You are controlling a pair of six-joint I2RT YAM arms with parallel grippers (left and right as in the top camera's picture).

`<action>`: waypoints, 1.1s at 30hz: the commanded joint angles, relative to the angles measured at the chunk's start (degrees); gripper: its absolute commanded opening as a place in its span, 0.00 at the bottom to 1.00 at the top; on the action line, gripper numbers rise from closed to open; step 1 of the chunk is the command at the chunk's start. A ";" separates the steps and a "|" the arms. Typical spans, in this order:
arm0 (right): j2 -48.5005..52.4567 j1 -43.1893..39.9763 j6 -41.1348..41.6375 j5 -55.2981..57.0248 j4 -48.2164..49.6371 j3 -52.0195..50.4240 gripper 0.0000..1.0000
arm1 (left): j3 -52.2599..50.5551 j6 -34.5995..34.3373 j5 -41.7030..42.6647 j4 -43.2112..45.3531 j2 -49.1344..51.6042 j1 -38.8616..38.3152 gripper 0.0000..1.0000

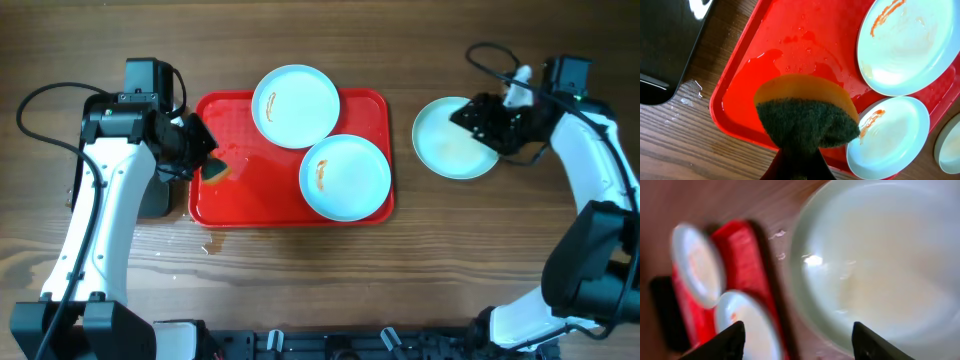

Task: Clean dirty plates on tray and stack at the side
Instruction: 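Lower the plate onto the table right of the tray and release, then reach the right gripper back to the rim of the upper-left plate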

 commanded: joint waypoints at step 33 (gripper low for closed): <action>34.77 38.73 8.20 35.85 4.24 37.83 0.57 | 0.46 0.92 -0.35 0.37 0.02 0.31 0.04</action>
